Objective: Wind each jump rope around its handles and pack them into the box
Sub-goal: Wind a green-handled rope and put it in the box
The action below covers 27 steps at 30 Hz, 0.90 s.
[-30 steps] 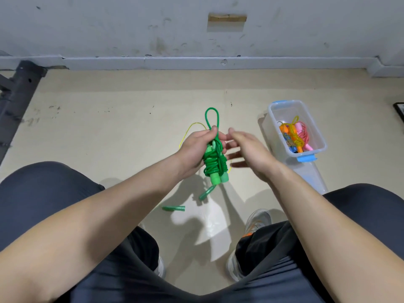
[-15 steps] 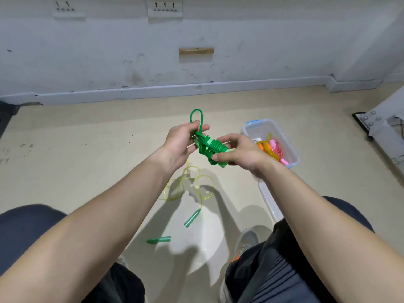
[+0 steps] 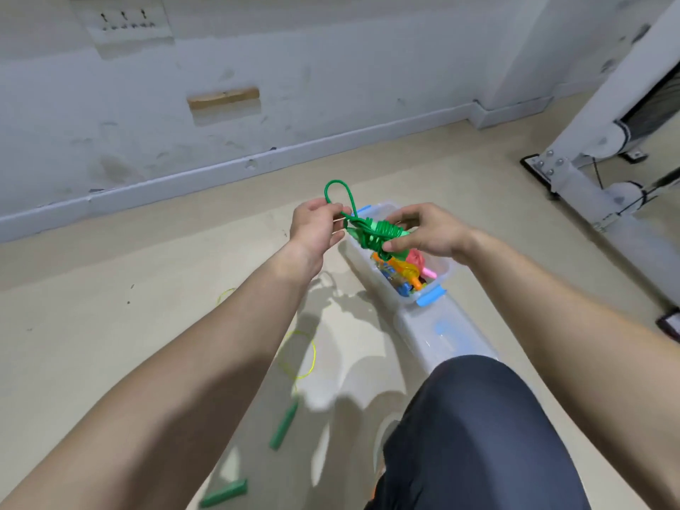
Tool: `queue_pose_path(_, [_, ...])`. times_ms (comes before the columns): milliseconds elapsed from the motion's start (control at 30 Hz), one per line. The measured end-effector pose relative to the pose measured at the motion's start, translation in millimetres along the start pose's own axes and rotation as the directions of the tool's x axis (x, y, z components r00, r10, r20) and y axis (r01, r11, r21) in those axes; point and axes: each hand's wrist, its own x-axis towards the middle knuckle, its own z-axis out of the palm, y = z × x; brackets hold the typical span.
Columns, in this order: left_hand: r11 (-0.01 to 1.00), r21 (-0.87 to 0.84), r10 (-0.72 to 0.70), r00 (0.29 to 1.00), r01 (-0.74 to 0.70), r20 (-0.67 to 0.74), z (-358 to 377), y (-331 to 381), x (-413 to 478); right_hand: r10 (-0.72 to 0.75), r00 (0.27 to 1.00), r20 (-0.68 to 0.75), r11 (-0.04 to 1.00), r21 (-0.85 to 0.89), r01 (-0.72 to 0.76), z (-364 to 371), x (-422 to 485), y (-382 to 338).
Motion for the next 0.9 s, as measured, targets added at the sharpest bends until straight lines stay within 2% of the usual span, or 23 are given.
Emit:
queue_pose_path(100, [0.999, 0.02, -0.035, 0.999, 0.034, 0.031, 26, -21, 38, 0.063, 0.997, -0.054, 0.998, 0.03, -0.061, -7, 29, 49])
queue_pose_path(267, [0.983, 0.177, -0.074, 0.992, 0.054, 0.107, 59, -64, 96, 0.143, 0.987, -0.073, 0.99, 0.032, -0.141, -1, 74, 127])
queue_pose_path(467, [0.868, 0.492, -0.044, 0.973, -0.076, 0.227, 74, -125, 158, 0.178, 0.976, -0.122, 0.956, -0.216, -0.201, 13, 114, 191])
queue_pose_path(500, [0.824, 0.554, -0.039, 0.965, -0.115, 0.259, 78, -134, 166, 0.171, 0.976, -0.135, 0.947, -0.25, -0.2, 15, 115, 196])
queue_pose_path(533, [0.733, 0.656, -0.026, 0.956, -0.181, 0.293, 81, -141, 174, 0.172, 0.973, -0.153, 0.935, -0.285, -0.21, 17, 116, 201])
queue_pose_path(567, [0.55, 0.785, 0.001, 0.94, -0.285, 0.341, 84, -148, 181, 0.175, 0.968, -0.179, 0.919, -0.322, -0.226, 19, 116, 206])
queue_pose_path(600, [0.307, 0.87, 0.011, 0.916, -0.386, 0.402, 87, -154, 185, 0.186, 0.959, -0.212, 0.892, -0.373, -0.256, 21, 114, 211])
queue_pose_path(633, [0.11, 0.881, 0.01, 0.887, -0.46, 0.462, 91, -159, 187, 0.194, 0.951, -0.242, 0.853, -0.437, -0.285, 23, 113, 215])
queue_pose_path(667, [-0.003, 0.867, -0.016, 0.867, -0.498, 0.498, 95, -164, 187, 0.201, 0.944, -0.26, 0.813, -0.493, -0.309, 26, 112, 219])
queue_pose_path(767, [-0.119, 0.844, -0.082, 0.853, -0.522, 0.516, 105, -178, 189, 0.219, 0.924, -0.313, 0.763, -0.536, -0.362, 35, 113, 223])
queue_pose_path(833, [-0.13, 0.85, -0.074, 0.86, -0.511, 0.505, 107, -185, 191, 0.217, 0.903, -0.372, 0.757, -0.52, -0.396, 40, 115, 218])
queue_pose_path(900, [-0.082, 0.863, -0.024, 0.867, -0.498, 0.498, 105, -185, 190, 0.21, 0.867, -0.451, 0.76, -0.483, -0.435, 45, 115, 211])
